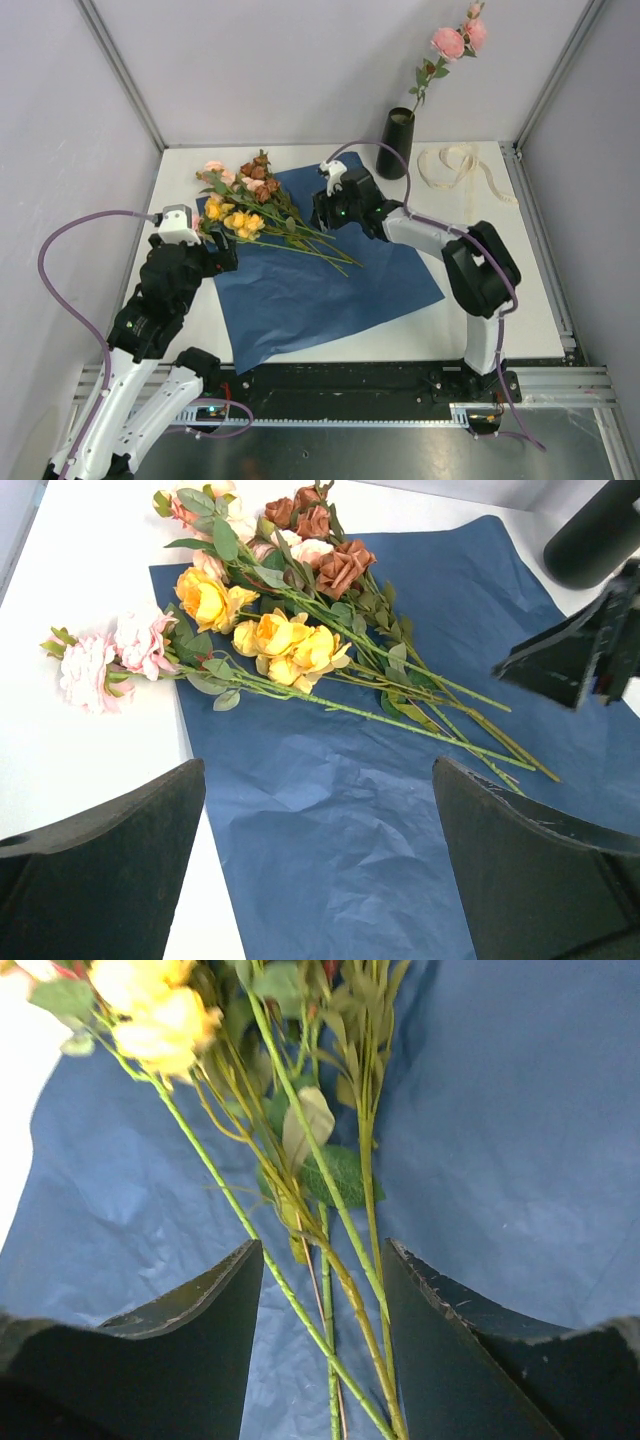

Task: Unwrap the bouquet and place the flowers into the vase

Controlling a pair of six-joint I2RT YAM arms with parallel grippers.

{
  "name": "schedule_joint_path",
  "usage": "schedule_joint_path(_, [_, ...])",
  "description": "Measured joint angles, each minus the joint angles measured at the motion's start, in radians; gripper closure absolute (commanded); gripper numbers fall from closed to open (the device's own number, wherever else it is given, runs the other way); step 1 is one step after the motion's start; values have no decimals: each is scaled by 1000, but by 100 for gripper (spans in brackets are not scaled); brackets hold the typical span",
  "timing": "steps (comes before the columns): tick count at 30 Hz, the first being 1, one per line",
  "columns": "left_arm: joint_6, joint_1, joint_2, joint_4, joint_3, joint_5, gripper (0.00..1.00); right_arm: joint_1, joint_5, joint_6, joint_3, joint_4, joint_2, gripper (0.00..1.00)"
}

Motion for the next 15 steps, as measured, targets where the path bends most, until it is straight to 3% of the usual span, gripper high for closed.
schedule_joint_path(15, [0,0,1,0,0,-2,0,4,-55,-32,112,-69,204,49])
